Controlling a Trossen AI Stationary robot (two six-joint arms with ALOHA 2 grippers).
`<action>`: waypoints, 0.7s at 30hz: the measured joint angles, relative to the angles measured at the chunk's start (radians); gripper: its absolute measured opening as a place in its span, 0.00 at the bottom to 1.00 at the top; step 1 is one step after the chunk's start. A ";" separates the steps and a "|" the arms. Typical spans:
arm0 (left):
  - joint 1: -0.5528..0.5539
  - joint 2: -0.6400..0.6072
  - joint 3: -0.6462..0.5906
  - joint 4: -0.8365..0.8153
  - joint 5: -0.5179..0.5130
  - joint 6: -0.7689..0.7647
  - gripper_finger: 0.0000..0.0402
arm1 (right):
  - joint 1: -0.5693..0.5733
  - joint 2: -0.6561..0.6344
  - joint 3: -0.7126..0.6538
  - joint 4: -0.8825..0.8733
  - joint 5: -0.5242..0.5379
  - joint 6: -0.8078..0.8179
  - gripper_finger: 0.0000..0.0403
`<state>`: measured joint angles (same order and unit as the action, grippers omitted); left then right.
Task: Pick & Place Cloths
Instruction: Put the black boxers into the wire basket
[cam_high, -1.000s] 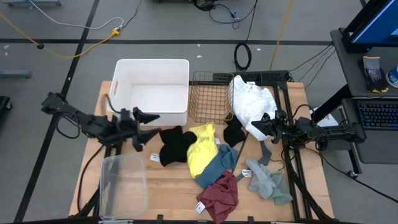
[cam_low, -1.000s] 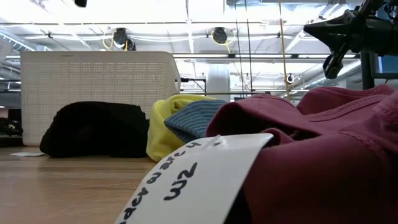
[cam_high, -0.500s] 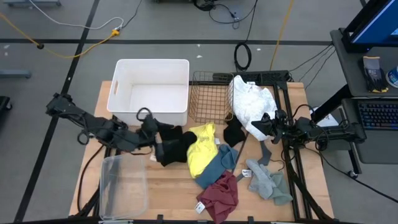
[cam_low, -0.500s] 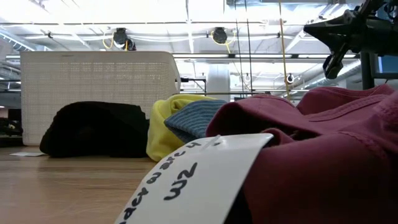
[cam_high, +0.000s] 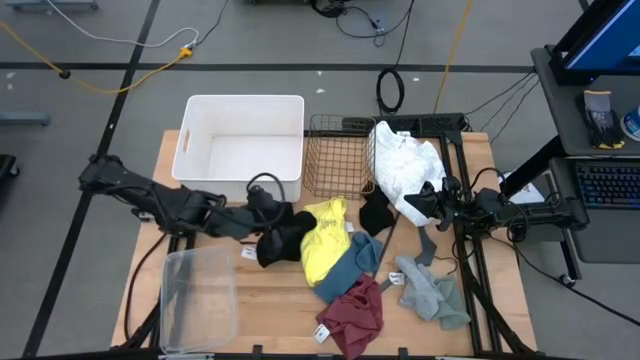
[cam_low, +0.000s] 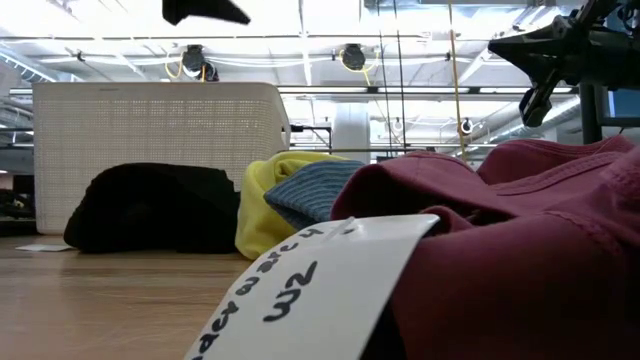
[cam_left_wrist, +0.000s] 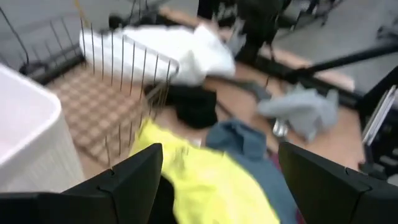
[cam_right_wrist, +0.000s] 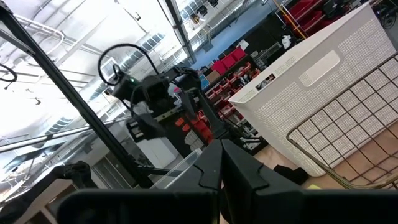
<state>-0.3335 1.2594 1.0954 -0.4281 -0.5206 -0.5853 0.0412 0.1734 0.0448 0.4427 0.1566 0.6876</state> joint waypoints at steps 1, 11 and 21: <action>0.008 0.009 0.000 -0.021 0.019 -0.019 0.81 | 0.000 0.000 0.000 0.000 0.000 0.000 0.01; 0.072 0.087 0.000 -0.132 0.185 -0.132 0.81 | 0.000 0.000 0.000 -0.007 0.000 0.000 0.01; 0.091 0.142 0.000 -0.226 0.293 -0.247 0.81 | 0.000 0.000 0.000 -0.007 0.000 0.000 0.01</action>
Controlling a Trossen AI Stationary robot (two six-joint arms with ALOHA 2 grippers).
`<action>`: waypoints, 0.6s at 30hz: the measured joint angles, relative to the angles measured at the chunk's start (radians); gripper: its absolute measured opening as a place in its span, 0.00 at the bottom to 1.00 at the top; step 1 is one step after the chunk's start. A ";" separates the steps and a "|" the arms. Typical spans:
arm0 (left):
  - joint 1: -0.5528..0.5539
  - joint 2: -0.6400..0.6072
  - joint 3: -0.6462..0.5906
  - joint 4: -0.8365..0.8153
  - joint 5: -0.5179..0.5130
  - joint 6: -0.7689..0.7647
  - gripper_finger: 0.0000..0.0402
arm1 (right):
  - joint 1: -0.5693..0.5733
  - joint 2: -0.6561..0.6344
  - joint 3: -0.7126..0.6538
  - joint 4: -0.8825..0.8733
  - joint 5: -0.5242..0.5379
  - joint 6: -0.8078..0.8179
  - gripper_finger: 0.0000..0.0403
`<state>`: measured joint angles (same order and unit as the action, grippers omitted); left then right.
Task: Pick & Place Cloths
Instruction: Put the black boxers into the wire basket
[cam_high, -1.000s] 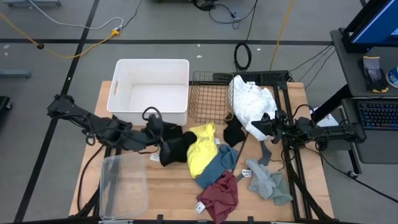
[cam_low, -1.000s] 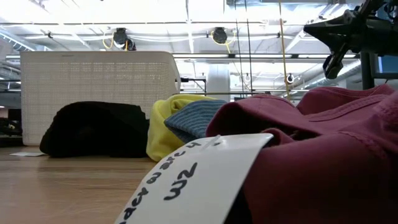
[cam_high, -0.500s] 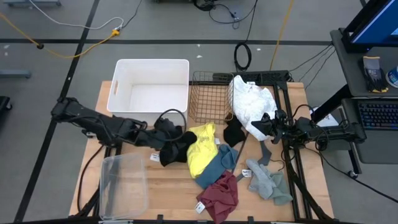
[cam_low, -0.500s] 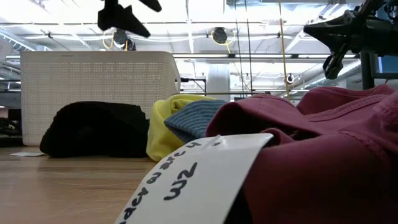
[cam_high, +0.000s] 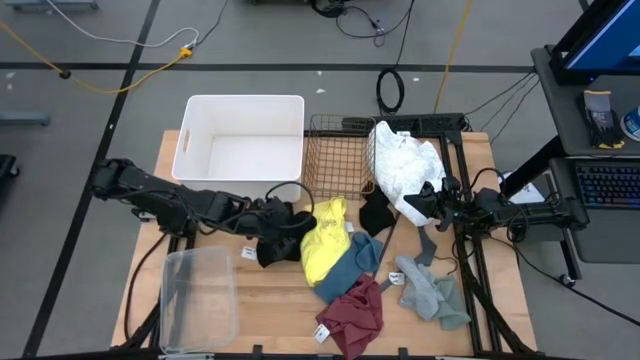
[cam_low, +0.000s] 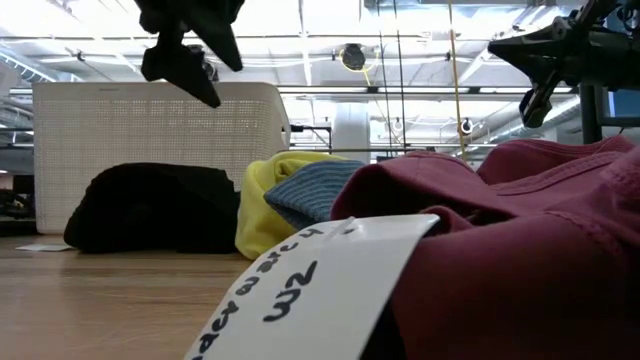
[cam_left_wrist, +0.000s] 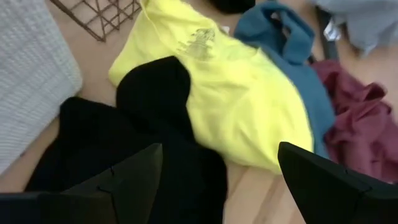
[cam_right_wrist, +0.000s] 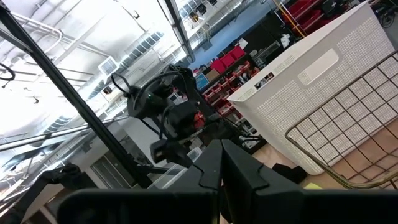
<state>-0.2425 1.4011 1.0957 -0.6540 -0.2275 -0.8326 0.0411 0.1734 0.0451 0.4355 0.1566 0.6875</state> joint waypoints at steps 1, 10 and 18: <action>0.000 0.004 0.000 -0.010 0.001 -0.016 0.81 | 0.000 0.000 0.000 0.000 0.000 0.000 0.01; 0.003 0.041 0.000 -0.051 0.011 -0.065 0.81 | 0.000 0.000 0.000 -0.001 0.000 -0.001 0.01; 0.005 0.125 -0.001 -0.107 0.000 -0.067 0.81 | 0.000 0.000 0.000 -0.004 0.000 -0.022 0.01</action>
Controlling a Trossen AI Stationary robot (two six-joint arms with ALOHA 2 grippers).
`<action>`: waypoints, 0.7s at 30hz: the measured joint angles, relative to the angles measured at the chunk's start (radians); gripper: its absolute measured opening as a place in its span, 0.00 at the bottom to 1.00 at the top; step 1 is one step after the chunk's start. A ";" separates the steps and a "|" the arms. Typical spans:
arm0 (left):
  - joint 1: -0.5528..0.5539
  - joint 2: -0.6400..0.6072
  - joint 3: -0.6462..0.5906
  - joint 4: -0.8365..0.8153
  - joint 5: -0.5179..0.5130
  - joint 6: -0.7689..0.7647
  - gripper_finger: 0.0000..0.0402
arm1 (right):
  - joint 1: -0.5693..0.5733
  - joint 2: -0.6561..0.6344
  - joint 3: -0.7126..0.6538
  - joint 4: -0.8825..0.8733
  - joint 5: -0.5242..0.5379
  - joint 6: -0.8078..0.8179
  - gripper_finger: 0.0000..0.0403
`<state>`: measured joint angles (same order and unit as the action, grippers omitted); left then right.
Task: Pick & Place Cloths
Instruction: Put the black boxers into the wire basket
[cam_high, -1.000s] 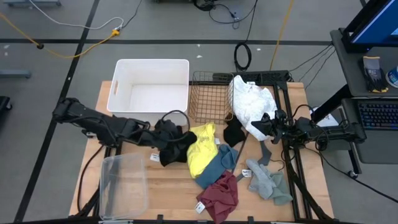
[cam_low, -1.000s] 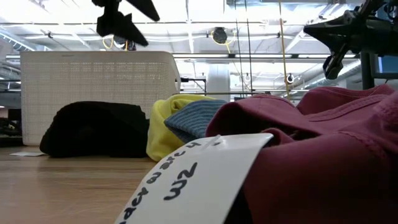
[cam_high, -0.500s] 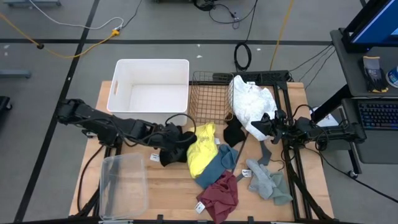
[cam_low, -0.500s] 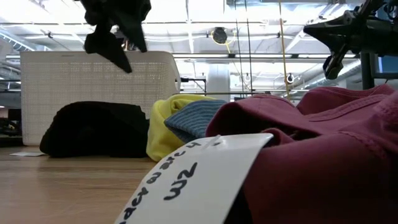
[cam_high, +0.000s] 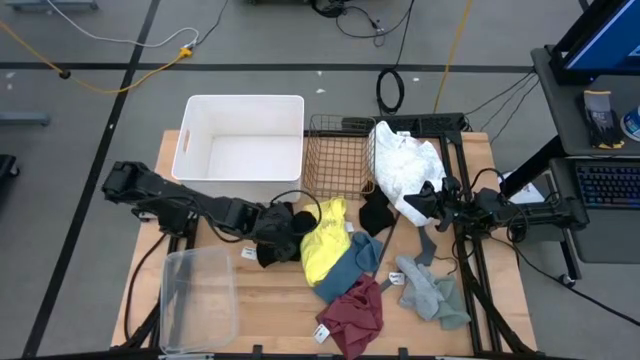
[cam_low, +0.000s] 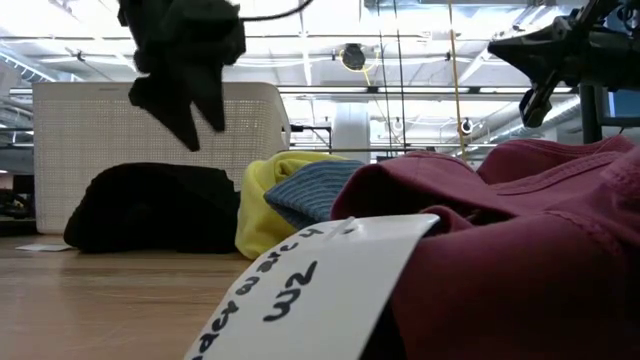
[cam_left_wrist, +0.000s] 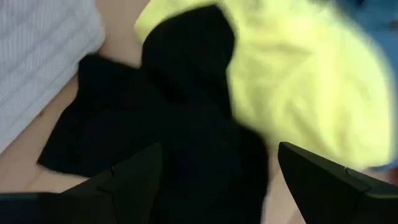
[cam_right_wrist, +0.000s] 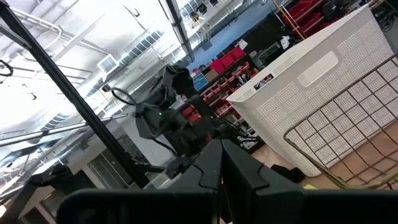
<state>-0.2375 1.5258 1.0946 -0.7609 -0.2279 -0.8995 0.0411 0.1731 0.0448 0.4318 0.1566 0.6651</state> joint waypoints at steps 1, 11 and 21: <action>0.000 0.012 0.000 -0.001 0.000 -0.002 0.81 | 0.000 0.000 0.000 0.000 0.000 0.000 0.01; -0.005 0.121 0.000 -0.071 0.000 -0.108 0.81 | 0.000 0.000 0.000 0.004 0.000 0.003 0.01; -0.035 0.235 0.000 -0.068 0.060 -0.131 0.81 | 0.000 0.000 0.000 0.003 0.000 0.001 0.01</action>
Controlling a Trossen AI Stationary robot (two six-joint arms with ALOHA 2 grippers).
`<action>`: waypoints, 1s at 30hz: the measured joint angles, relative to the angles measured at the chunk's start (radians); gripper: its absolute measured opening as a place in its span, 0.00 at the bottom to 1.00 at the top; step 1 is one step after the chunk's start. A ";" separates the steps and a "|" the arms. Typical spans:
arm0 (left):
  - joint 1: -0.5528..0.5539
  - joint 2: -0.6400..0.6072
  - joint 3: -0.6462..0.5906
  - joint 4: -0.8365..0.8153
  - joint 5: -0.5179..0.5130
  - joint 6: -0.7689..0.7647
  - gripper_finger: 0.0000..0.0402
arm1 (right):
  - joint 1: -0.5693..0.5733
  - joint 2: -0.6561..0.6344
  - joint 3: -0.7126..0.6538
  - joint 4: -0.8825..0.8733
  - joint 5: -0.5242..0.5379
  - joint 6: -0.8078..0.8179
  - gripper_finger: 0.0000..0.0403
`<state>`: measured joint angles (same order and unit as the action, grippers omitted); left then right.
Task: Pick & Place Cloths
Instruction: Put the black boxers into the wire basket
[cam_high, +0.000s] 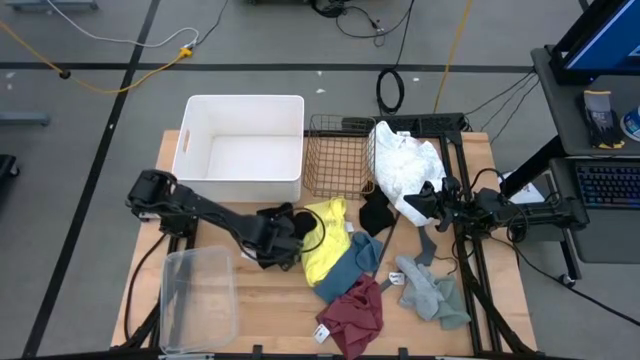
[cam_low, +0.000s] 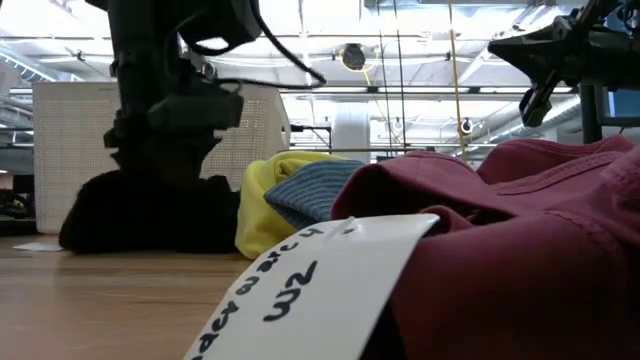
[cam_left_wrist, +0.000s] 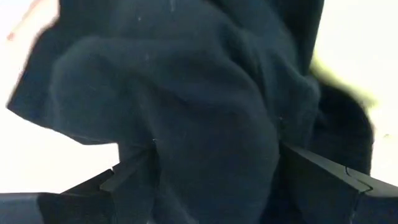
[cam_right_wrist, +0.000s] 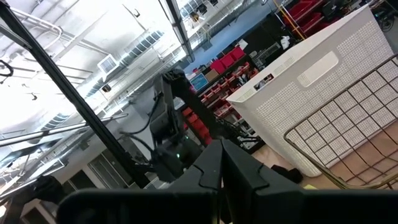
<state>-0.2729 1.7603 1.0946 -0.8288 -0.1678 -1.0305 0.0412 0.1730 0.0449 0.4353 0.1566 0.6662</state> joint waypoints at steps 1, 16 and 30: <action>-0.004 0.013 0.000 0.001 0.014 0.000 0.81 | 0.000 0.000 0.000 0.000 0.000 0.000 0.01; -0.027 0.049 0.000 0.013 0.122 0.008 0.15 | 0.000 0.000 0.000 0.000 0.000 0.002 0.01; -0.028 -0.253 -0.001 0.021 0.179 -0.053 0.02 | 0.000 0.000 0.000 0.027 -0.010 0.003 0.01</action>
<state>-0.3008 1.5073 1.0939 -0.8082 0.0110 -1.0833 0.0412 0.1734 0.0448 0.4623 0.1467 0.6689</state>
